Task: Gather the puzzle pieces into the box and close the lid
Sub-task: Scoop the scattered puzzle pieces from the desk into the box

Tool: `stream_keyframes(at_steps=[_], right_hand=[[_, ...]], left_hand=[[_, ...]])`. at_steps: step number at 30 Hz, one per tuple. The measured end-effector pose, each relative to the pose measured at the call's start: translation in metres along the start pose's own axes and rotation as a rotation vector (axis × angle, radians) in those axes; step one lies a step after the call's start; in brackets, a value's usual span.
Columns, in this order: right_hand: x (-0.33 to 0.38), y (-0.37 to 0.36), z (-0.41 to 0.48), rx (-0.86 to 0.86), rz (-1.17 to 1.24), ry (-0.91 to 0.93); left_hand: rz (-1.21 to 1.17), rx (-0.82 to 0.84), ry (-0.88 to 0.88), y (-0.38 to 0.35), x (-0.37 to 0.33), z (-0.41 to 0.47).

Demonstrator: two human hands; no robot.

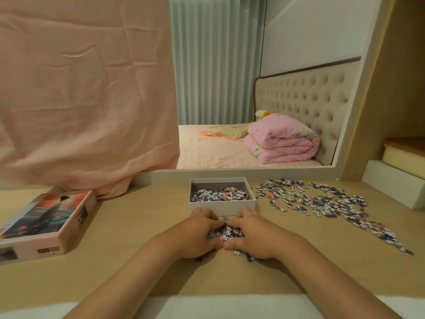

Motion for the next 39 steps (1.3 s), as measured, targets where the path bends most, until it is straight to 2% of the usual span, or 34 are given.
stream_keyframes(at_steps=[4,10,16,21,26,28,33,39], right_hand=[[0.004,0.006,0.006,-0.074,0.06,-0.027],[0.005,0.011,0.005,-0.129,0.215,-0.054],[0.001,0.027,0.011,-0.184,0.326,-0.084],[-0.004,0.07,0.029,-0.356,0.459,-0.097],[0.0,0.1,0.056,-0.492,0.437,-0.059],[0.004,0.097,0.067,-0.48,0.399,-0.043],[0.002,0.067,0.087,-0.304,0.297,-0.015],[-0.006,0.075,0.072,-0.372,0.197,0.019]], left_hand=[[-0.08,-0.095,0.009,0.008,-0.001,0.001],[-0.06,-0.207,0.008,0.019,-0.002,-0.001],[-0.267,-0.235,0.064,0.036,0.011,0.008],[-0.395,-0.357,0.075,0.075,0.022,0.027],[-0.477,-0.492,0.081,0.098,0.039,0.042],[-0.439,-0.494,0.093,0.093,0.046,0.047],[-0.353,-0.388,0.097,0.07,0.062,0.052],[-0.264,-0.37,0.044,0.07,0.051,0.051]])
Point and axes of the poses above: each hand's wrist, its own z-axis towards the middle knuckle, its own y-axis out of the back of the hand, x = y × z, the point moved 9 cm from there along z, towards the middle knuckle
